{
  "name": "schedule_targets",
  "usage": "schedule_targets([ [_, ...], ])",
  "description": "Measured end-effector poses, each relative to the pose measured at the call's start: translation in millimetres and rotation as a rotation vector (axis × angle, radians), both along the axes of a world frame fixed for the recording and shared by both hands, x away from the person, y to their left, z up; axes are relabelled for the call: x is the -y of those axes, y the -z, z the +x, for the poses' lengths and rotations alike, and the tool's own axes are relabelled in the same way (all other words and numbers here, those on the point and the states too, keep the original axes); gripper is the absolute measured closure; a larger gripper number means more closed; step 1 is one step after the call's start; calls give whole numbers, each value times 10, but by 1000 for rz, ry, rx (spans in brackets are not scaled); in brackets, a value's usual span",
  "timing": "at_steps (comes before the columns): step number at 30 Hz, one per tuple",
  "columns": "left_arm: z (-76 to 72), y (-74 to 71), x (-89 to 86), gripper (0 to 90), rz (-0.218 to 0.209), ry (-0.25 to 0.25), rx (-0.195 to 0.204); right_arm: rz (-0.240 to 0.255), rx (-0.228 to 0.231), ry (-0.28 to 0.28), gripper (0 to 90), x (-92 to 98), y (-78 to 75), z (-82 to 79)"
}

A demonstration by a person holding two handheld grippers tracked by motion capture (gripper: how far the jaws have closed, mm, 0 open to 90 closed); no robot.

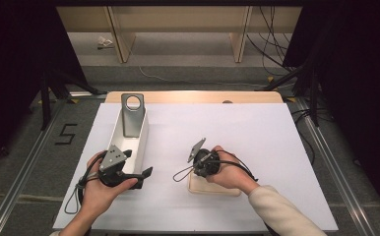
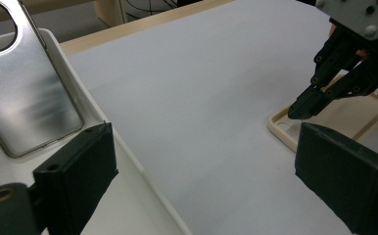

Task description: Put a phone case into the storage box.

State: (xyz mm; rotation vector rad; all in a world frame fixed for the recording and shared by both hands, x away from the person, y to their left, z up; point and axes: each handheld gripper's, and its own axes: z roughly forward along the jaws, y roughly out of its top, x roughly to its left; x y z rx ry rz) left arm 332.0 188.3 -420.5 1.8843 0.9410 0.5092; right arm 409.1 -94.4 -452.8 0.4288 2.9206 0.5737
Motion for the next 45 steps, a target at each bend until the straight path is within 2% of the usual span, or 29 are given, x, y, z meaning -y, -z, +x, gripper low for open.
schedule_targets([
  [10,2,8,1,79,2,3,-2,-29,-5,11,900,-71,71,77],
  [17,0,9,7,79,2,4,-2,-27,-11,66,900,-30,85,163],
  [20,-2,6,5,79,3,4,0,-29,-5,102,900,-3,83,211],
  [23,-2,5,5,80,2,4,1,-36,-2,167,900,38,76,255],
  [29,-5,7,10,80,1,5,1,-37,1,318,900,271,70,413],
  [35,-6,3,9,80,0,5,3,-56,4,437,900,535,56,505],
  [45,-5,5,8,80,3,4,2,-57,-7,523,900,926,11,512],
])
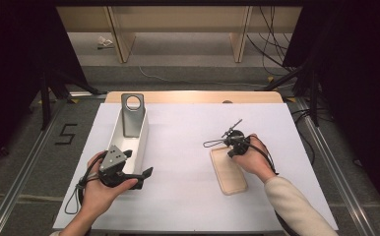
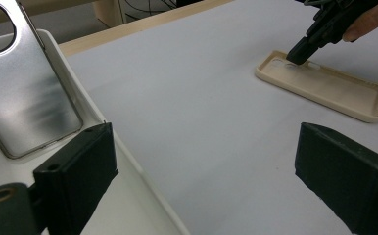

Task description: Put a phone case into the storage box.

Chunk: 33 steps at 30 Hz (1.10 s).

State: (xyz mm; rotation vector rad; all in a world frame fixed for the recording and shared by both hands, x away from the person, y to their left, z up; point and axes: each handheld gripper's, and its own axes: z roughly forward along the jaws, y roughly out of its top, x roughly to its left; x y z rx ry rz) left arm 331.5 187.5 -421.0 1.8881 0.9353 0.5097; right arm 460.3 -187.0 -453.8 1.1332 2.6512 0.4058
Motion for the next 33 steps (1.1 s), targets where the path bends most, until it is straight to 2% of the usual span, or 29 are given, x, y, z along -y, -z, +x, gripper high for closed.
schedule_targets([
  [6,1,1,5,80,1,-1,0,-7,-1,20,900,117,3,-17],
  [16,4,4,-7,80,-1,-4,-3,-11,-6,31,900,157,6,-21],
  [19,7,3,-13,80,-1,-4,-1,17,31,10,772,173,-31,-42],
  [21,8,7,-14,80,-3,-4,-5,21,43,-36,713,182,-74,-70],
  [23,9,8,-15,80,-3,-3,-5,43,68,-125,573,189,-141,-133],
  [24,9,8,-14,81,-3,-3,-5,40,64,-162,473,189,-162,-167],
  [25,8,8,-13,81,-3,-3,-5,40,56,-206,417,192,-181,-202],
  [27,6,8,-10,82,-3,-1,-4,38,73,-281,346,213,-207,-285],
  [29,6,9,-8,82,-3,0,-4,28,55,-345,310,236,-216,-376],
  [33,7,14,0,83,-3,4,-7,14,53,-401,231,285,-219,-511],
])
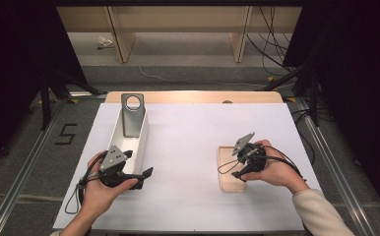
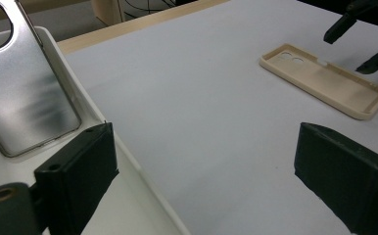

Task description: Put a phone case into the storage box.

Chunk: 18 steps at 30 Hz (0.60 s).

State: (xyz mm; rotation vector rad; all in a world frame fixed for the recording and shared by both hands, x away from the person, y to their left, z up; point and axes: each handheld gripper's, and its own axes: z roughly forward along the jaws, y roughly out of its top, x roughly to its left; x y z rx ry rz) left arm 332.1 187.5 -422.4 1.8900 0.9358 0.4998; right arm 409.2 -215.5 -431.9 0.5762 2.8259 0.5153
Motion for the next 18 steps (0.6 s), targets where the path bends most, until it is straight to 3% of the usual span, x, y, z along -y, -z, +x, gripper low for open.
schedule_targets([
  [5,0,0,0,84,1,1,1,-32,-11,-66,180,22,20,-122],
  [11,0,3,0,83,0,1,-1,-85,-44,-138,200,-44,40,-225],
  [18,4,4,-7,83,-1,0,-2,-135,-52,-216,233,-131,70,-283],
])
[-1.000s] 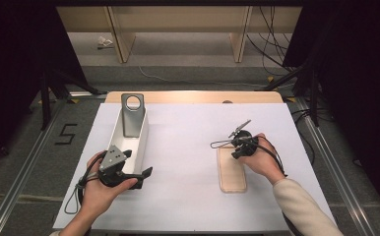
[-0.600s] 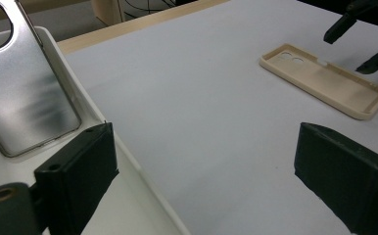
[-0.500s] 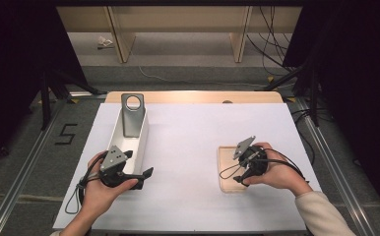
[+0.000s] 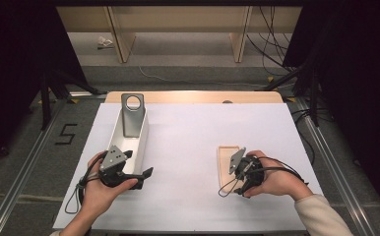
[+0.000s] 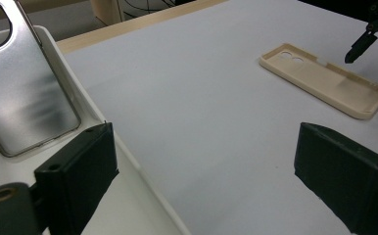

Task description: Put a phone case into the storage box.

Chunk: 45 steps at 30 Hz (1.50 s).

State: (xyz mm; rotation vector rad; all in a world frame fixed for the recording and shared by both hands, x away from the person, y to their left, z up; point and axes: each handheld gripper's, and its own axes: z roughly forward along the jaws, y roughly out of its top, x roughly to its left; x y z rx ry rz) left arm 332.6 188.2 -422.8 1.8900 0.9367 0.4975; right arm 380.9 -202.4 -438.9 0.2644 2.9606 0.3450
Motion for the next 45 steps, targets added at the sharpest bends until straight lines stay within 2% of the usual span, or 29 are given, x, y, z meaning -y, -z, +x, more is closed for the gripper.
schedule_targets([
  [6,0,-1,1,83,0,1,1,-29,2,-21,241,-57,28,-30],
  [20,1,3,-1,82,-1,-1,2,-56,-1,-39,259,-79,62,-47],
  [31,2,3,0,82,-2,1,2,-81,1,-77,337,-136,91,-78],
  [45,3,5,0,82,-1,1,3,-123,8,-91,403,-199,137,-72],
])
